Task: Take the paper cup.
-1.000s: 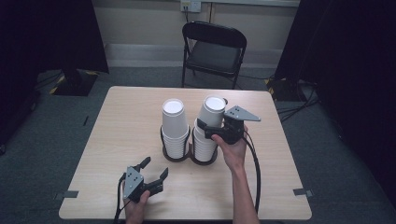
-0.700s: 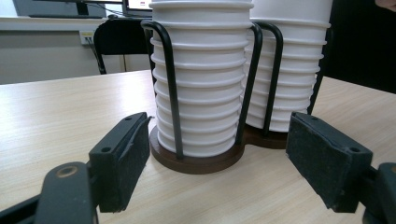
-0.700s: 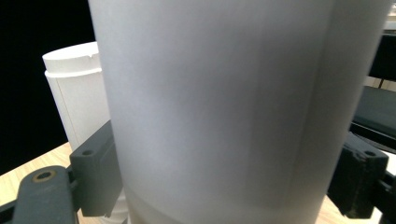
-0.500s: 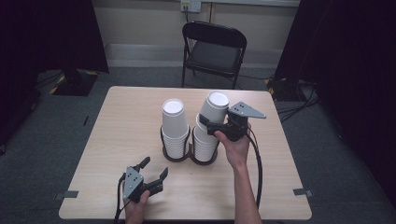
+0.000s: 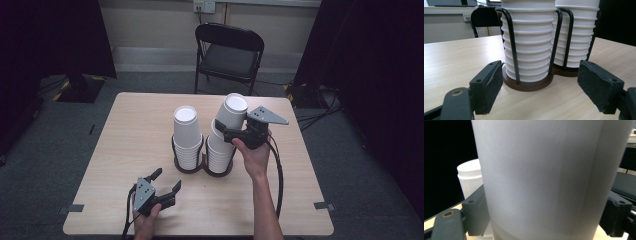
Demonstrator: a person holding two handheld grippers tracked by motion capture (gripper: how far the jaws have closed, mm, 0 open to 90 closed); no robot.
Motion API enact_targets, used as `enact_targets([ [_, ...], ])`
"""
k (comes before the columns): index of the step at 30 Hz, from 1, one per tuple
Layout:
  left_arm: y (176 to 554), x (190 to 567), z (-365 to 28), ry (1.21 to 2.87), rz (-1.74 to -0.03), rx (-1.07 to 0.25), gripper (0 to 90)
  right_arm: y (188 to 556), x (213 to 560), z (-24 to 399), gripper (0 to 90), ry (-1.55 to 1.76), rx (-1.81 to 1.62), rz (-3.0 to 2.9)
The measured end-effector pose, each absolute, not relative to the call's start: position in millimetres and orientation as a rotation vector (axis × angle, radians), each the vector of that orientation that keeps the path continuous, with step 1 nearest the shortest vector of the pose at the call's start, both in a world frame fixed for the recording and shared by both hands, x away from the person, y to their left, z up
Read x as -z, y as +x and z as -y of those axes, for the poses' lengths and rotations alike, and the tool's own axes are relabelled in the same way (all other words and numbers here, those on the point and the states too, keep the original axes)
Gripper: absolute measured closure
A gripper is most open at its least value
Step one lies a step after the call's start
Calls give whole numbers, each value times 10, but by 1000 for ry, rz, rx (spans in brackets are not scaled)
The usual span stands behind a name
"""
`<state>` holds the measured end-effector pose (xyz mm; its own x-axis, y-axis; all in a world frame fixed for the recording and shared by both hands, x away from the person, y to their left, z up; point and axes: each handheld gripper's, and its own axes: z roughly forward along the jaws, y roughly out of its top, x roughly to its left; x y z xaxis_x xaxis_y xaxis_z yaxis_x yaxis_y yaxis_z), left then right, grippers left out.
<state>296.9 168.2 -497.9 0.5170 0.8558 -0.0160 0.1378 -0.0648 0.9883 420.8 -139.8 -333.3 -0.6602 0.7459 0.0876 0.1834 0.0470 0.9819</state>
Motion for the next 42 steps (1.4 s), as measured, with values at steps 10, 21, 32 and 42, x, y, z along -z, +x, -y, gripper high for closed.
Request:
enact_targets([
  [10, 2962, 4982, -1689, 1532, -888, -741, 213, 4196, 3195, 1432, 143, 933, -1667, -1851],
  [21, 2982, 4980, -1695, 1527, -917, -727, 219, 4143, 3104, 1547, 144, 960, -1699, -1787],
  [32, 2977, 4982, -1701, 1513, -929, -736, 239, 4078, 3052, 1693, 144, 970, -1681, -1768],
  [42, 3007, 4974, -1693, 1549, -932, -706, 244, 3868, 3120, 1919, 144, 1020, -1647, -1733],
])
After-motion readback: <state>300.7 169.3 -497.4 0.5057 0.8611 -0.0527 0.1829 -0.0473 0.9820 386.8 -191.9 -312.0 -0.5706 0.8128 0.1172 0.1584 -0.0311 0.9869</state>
